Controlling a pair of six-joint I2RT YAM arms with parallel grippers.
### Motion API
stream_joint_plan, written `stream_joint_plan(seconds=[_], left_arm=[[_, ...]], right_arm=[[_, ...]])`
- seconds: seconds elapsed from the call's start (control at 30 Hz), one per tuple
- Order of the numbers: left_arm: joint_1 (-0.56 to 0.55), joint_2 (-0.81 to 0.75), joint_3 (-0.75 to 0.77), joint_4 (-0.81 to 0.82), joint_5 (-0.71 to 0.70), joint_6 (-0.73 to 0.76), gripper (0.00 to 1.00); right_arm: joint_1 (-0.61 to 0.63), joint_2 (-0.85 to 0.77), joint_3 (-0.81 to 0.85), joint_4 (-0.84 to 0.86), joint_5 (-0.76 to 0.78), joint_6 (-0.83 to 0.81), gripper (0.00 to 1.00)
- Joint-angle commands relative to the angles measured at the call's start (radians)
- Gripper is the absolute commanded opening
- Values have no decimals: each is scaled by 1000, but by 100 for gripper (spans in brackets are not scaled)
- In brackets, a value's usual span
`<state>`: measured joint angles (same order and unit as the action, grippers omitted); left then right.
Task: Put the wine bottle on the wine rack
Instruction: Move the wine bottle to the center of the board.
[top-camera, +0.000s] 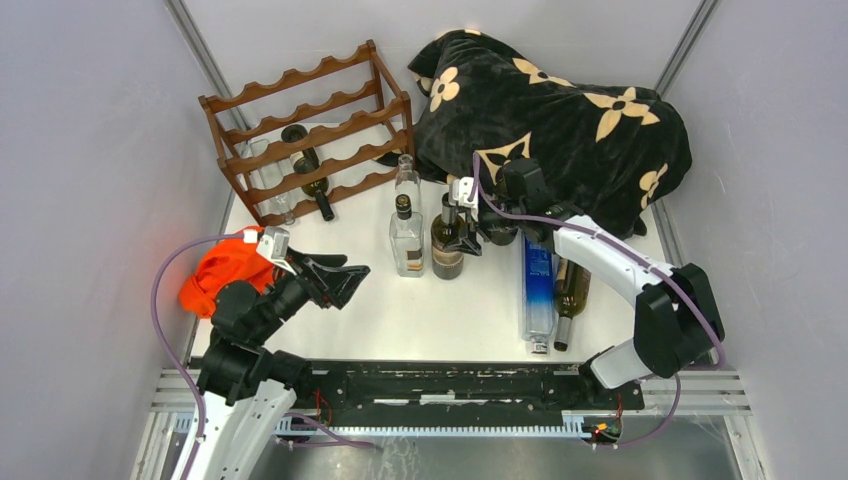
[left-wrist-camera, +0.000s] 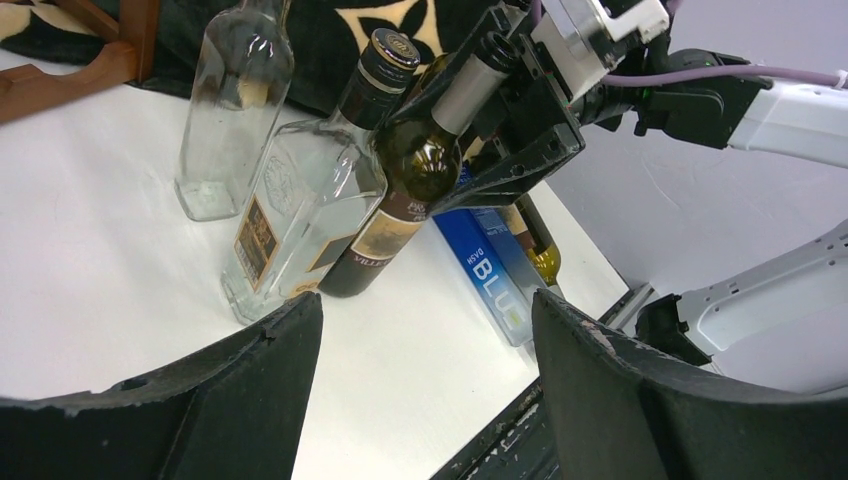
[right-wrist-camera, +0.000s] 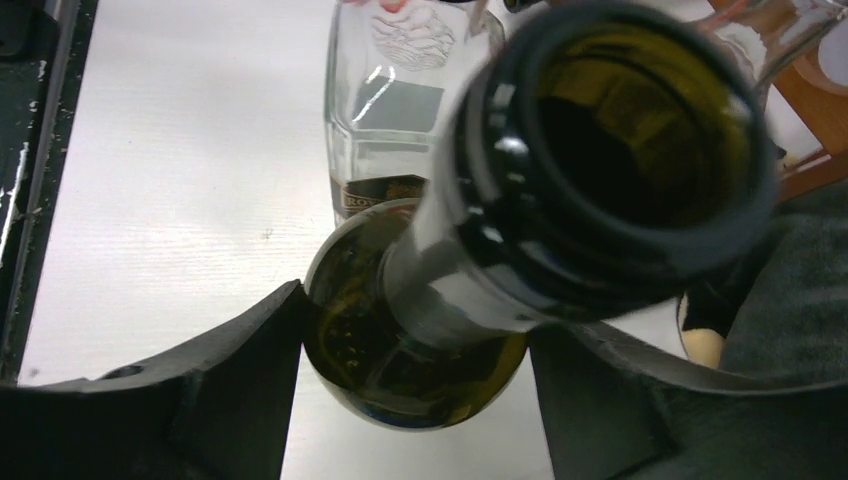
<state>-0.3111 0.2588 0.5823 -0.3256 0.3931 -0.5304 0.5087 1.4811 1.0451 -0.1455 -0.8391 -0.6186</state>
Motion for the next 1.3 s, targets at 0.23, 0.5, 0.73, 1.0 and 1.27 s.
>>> stream_joint_plan(seconds=[0.23, 0.5, 0.73, 1.0, 1.27], left_arm=[[-2, -11, 9, 2, -12, 4, 81], [0, -10, 12, -8, -15, 3, 81], [-2, -11, 13, -9, -14, -2, 81], [-2, -6, 20, -6, -11, -4, 81], [-2, 0, 32, 3, -10, -17, 81]], right_arm=[[0, 83, 160, 135, 290, 60, 42], [-14, 212, 289, 254, 540, 192, 48], [-35, 292, 387, 243, 616, 257, 80], [-38, 260, 418, 217, 588, 283, 98], [-38, 159, 467, 110, 490, 268, 98]])
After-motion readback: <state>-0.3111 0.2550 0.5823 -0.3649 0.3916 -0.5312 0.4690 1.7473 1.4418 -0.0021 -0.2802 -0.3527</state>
